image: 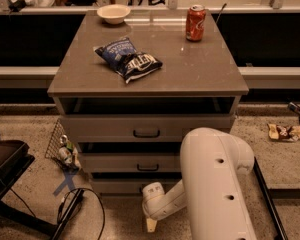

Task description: Open bottom drawer

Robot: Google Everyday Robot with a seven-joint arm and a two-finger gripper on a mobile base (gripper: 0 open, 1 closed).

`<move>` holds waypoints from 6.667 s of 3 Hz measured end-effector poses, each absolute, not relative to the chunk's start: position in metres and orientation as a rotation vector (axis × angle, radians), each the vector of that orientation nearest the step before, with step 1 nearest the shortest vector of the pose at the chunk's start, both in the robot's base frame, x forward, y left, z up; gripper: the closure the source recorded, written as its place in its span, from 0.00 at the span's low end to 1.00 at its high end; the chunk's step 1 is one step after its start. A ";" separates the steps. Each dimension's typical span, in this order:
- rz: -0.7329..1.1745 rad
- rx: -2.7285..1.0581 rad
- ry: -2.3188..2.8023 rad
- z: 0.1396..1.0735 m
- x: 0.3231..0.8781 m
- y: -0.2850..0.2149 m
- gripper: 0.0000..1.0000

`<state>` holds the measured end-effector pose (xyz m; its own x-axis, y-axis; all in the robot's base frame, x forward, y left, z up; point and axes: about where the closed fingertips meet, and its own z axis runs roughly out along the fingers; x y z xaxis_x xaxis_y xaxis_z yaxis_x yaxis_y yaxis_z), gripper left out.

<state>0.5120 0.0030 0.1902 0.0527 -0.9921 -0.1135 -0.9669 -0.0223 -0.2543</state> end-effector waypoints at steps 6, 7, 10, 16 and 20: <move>-0.332 -2.197 1.978 0.119 0.543 0.003 0.00; -0.329 -2.215 1.983 0.110 0.546 0.005 0.18; -0.327 -2.219 1.986 0.107 0.544 0.003 0.88; -0.329 -2.214 2.117 0.140 0.458 -0.020 1.00; -0.216 -2.198 1.790 0.238 0.467 -0.062 1.00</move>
Offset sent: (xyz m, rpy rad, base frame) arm 0.0072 -0.0023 -0.0426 -0.1010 -0.0286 -0.0158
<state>0.4674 -0.0619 0.2378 0.2137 -0.9744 -0.0703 -0.9297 -0.1807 -0.3210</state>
